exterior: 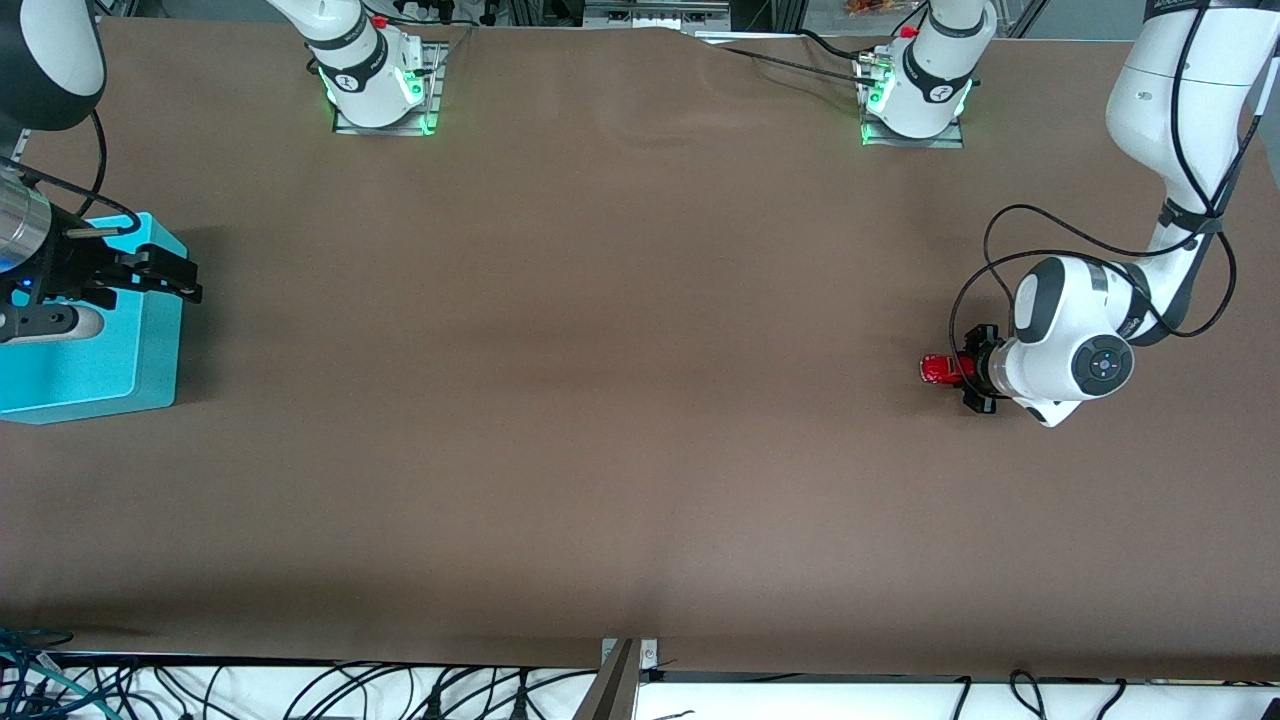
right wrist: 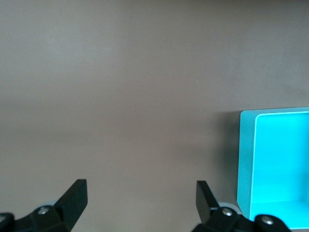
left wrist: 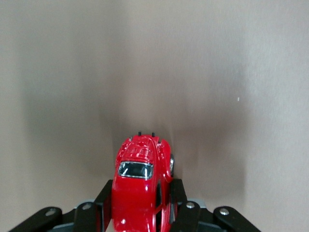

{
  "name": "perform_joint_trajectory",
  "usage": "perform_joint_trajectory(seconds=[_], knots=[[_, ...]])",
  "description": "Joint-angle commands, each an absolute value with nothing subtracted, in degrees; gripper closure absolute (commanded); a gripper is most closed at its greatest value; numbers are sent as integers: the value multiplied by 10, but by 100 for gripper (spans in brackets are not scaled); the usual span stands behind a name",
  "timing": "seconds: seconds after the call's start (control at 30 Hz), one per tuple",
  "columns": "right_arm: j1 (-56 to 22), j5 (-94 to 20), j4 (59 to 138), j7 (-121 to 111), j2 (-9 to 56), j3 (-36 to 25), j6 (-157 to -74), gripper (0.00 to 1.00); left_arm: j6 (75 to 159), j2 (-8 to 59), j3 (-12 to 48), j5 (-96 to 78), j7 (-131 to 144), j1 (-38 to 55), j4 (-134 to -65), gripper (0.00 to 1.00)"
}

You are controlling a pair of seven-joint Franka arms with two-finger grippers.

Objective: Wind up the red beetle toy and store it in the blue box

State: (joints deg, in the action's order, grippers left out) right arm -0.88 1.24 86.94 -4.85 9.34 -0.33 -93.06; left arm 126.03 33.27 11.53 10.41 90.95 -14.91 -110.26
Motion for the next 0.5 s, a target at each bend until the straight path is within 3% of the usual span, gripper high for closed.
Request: perform_joint_trajectory(seconds=[0.0,0.17,0.27,0.47], knots=[[-8,9,853,-57,99,-4,-925,0,1310,408,98,137,893,-150,-1101,100],[-8,9,853,-57,99,-4,-925,0,1310,408,98,130,893,-150,-1100,100],[-8,9,853,-57,99,-4,-924,0,1310,408,98,127,895,-150,-1099,94],[-8,9,853,-56,99,-4,-924,0,1310,407,98,127,902,-150,-1098,54]])
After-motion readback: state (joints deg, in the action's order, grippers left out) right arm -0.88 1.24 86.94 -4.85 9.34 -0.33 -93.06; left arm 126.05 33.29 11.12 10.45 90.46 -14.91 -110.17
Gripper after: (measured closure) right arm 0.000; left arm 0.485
